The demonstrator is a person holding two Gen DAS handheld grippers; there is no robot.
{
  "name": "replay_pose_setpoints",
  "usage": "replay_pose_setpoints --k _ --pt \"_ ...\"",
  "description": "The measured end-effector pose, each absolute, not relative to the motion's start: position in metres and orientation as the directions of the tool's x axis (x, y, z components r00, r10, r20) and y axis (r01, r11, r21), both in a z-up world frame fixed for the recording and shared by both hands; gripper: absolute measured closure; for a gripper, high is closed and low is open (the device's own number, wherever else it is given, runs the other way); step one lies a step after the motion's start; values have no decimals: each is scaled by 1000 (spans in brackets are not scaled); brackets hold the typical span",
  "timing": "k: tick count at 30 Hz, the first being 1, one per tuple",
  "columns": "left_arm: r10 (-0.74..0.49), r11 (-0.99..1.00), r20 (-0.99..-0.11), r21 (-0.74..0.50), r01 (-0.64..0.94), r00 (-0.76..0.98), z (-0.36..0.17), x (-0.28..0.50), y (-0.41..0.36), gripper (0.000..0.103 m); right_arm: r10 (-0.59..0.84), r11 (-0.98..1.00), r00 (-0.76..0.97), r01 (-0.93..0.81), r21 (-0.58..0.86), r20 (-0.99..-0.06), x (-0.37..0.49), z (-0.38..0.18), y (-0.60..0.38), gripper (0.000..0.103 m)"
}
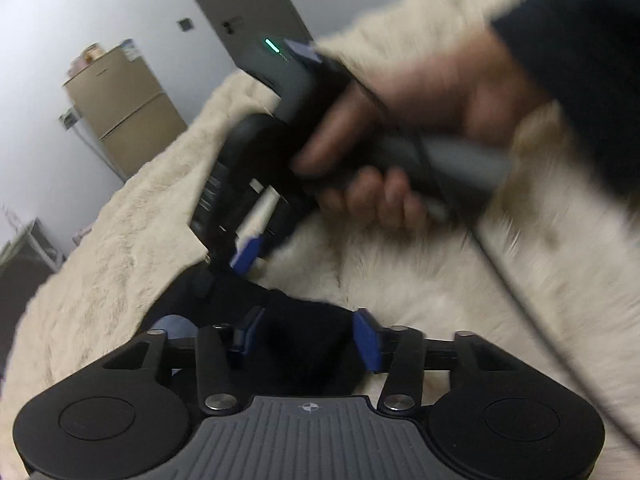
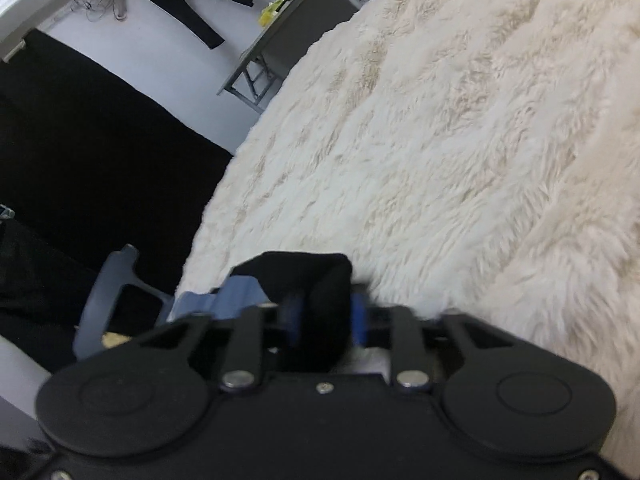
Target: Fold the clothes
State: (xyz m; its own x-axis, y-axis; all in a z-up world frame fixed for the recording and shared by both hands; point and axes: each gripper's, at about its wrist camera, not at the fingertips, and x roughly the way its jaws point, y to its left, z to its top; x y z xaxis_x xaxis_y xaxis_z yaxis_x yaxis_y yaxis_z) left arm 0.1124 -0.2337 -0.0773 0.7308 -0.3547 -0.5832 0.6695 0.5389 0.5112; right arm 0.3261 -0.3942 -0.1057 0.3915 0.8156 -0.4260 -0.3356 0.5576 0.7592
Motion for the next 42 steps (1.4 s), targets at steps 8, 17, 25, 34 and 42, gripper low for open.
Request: replay_pose_setpoints --k 8,17,25,34,42 --pt "-396 446 -546 589 674 739 -77 94 -219 100 801 580 439 -394 713 -408 325 -89 -392 94" --pt "-408 444 -554 574 688 726 -76 80 -209 81 713 669 546 -344 659 -439 320 -81 -403 83" --pt "-422 644 -449 464 609 788 -41 66 -147 36 577 814 620 -387 433 -531 241 -42 -408 52" --pt "-178 703 -552 508 498 815 -26 57 -4 19 356 730 661 -638 -245 -661 131 -59 -309 45" --pt "-286 955 -411 -52 291 866 -7 44 83 19 637 771 517 -429 471 -572 248 -77 -369 48"
